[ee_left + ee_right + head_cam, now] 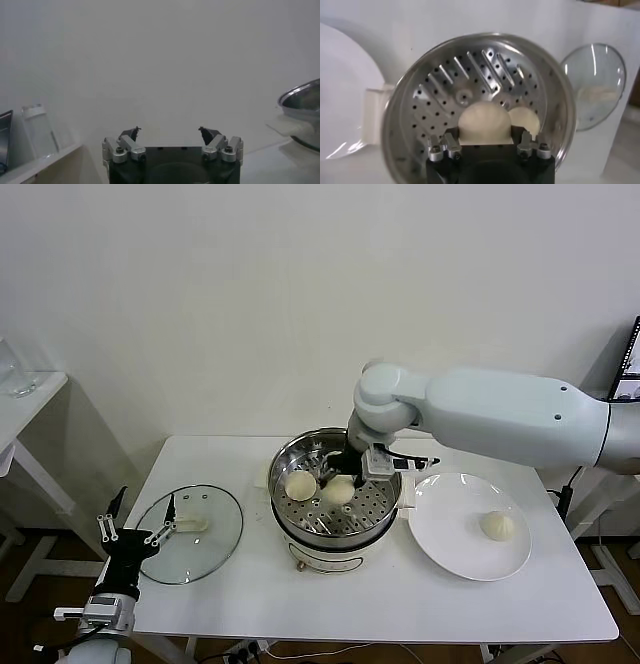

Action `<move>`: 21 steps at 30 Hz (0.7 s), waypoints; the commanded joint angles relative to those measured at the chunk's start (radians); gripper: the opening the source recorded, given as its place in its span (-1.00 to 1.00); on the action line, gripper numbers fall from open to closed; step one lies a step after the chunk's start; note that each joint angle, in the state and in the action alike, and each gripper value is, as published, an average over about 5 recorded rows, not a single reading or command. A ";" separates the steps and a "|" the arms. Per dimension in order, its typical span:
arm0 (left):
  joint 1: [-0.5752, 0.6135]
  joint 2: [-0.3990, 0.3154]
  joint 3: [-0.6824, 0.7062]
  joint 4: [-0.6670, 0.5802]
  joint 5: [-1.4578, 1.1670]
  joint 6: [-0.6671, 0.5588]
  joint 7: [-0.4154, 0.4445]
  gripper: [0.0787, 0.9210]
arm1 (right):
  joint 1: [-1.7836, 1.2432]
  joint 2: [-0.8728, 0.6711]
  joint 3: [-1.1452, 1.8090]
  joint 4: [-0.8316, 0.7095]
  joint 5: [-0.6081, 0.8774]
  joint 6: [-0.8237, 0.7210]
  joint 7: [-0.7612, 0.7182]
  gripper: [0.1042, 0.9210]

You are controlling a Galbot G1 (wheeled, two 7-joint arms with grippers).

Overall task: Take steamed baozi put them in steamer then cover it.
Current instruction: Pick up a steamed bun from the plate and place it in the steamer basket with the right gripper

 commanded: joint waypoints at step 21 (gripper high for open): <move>0.005 0.002 -0.021 0.000 -0.008 -0.002 0.004 0.77 | -0.057 0.039 -0.043 -0.009 0.023 -0.019 -0.019 0.45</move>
